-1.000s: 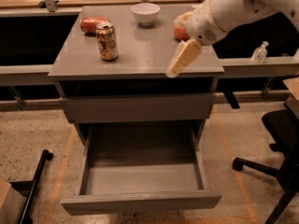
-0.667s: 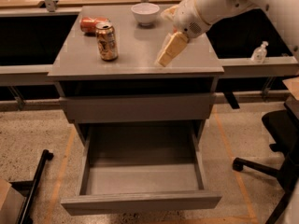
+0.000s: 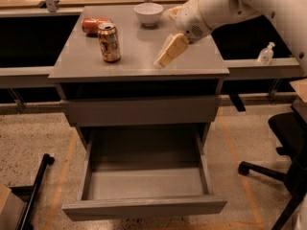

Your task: Place orange can into middle drawer

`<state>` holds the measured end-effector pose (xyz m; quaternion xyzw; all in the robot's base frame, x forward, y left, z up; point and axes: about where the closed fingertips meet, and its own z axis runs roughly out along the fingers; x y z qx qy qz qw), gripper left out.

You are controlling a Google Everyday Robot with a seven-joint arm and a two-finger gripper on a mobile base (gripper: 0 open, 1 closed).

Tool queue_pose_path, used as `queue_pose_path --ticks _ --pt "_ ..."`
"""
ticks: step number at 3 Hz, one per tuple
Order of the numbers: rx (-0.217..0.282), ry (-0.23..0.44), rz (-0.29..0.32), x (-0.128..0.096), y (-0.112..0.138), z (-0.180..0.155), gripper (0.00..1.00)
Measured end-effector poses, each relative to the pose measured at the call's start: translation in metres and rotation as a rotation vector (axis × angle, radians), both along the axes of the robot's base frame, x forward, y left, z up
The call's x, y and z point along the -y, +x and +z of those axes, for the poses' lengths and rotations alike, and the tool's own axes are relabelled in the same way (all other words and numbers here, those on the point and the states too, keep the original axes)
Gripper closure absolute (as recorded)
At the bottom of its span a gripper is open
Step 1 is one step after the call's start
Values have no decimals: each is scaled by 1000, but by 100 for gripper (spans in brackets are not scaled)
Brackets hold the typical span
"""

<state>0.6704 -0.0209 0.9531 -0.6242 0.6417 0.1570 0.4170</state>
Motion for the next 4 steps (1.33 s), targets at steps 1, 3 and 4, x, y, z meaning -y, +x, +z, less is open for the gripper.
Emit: queue_pose_path --ticks 1,3,4 --pt "3 110 24 -30 27 -15 0" --pt "-45 289 66 -96 89 -54 0" --pt "-74 349 94 -128 108 -69 0"
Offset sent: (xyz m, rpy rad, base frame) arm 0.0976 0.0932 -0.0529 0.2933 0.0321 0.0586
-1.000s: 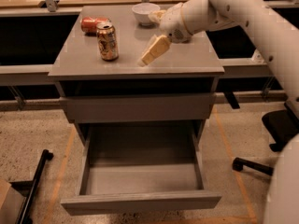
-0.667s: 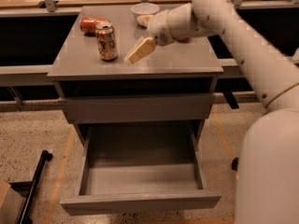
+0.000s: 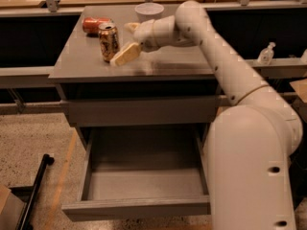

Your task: Place orange can into middle drawer

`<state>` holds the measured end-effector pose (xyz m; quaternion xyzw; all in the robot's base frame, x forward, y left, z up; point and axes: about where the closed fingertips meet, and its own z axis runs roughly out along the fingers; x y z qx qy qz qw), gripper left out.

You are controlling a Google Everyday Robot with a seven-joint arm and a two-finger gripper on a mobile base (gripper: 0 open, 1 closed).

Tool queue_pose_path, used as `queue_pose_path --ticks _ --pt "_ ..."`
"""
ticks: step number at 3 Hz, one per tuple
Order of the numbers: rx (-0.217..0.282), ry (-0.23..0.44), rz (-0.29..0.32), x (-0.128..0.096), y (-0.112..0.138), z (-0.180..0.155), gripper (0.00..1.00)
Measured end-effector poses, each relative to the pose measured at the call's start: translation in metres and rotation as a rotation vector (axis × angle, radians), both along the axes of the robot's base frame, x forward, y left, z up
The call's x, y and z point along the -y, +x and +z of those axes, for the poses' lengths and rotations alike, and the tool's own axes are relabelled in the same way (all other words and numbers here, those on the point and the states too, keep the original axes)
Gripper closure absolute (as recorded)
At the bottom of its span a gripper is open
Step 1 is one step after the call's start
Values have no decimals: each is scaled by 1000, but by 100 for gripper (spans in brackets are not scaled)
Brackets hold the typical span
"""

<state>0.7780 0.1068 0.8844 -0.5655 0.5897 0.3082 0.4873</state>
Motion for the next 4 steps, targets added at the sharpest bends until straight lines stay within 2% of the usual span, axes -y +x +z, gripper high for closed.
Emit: queue_pose_path --ticks 1,2,3,4 --pt "-16 45 27 -26 13 -8 0" --pt "-20 71 48 -50 21 -14 17" --pt "-12 80 58 -63 23 -16 49" --pt "-2 67 47 -56 19 -13 72"
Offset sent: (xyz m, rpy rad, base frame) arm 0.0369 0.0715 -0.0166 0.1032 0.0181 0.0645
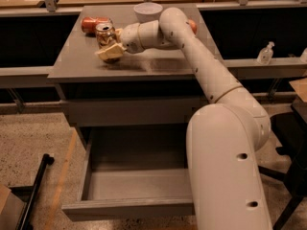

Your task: Place orange can into middle drawer

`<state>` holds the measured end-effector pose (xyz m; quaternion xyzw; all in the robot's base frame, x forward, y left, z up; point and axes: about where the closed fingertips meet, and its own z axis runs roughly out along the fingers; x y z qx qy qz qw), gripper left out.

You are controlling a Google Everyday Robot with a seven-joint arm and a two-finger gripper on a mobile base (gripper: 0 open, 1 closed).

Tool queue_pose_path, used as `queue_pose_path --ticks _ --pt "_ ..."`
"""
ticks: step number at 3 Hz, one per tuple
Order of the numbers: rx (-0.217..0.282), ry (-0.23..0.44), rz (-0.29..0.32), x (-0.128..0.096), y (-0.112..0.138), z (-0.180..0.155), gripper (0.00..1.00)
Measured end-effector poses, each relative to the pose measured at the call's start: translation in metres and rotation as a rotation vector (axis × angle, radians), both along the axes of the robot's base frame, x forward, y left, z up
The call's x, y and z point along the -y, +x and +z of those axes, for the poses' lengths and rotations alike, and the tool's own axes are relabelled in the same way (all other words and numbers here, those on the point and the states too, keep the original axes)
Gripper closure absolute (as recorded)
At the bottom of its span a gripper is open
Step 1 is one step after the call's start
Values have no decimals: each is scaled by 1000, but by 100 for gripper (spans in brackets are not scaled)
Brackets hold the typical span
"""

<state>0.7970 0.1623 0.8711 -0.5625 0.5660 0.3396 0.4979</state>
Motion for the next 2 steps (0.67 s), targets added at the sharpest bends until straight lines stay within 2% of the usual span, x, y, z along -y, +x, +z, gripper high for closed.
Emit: queue_pose_path --ticks 1,2 --pt "19 -30 -5 24 -17 11 95" --pt "33 -92 23 58 -51 29 100"
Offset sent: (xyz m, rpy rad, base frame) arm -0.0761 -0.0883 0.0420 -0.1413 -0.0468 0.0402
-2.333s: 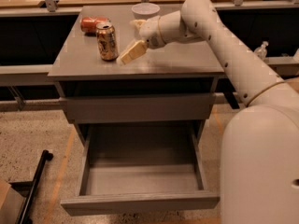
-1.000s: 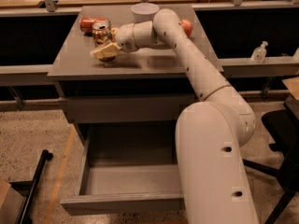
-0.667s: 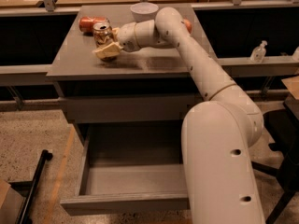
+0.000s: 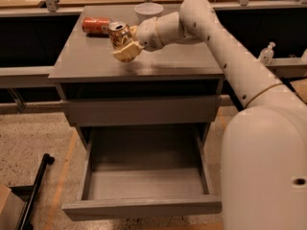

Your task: Place orange can into middle drawer

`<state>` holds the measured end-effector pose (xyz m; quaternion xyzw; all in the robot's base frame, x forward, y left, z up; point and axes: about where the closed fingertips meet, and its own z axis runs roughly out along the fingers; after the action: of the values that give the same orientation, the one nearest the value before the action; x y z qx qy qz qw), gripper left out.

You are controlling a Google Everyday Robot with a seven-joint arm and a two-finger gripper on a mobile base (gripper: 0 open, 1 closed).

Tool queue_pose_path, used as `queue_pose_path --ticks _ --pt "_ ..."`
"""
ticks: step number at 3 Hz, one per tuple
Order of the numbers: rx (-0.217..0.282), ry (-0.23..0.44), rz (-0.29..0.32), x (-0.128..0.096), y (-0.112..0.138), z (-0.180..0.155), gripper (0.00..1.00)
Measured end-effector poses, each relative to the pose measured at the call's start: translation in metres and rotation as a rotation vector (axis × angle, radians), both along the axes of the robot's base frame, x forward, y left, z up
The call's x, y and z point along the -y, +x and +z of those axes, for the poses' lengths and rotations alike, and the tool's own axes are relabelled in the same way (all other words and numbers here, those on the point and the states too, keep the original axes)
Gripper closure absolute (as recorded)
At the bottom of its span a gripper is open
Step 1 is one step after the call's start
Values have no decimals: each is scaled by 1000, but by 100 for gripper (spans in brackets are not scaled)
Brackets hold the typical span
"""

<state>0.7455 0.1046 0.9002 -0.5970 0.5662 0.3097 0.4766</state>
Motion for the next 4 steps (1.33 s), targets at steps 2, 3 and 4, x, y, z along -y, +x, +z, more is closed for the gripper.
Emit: queue_pose_path --ticks 2,3,4 --pt "-20 -87 12 54 -77 25 100" --pt "-64 -98 10 75 -125 17 100" --pt "-128 -93 -9 99 -167 0 100"
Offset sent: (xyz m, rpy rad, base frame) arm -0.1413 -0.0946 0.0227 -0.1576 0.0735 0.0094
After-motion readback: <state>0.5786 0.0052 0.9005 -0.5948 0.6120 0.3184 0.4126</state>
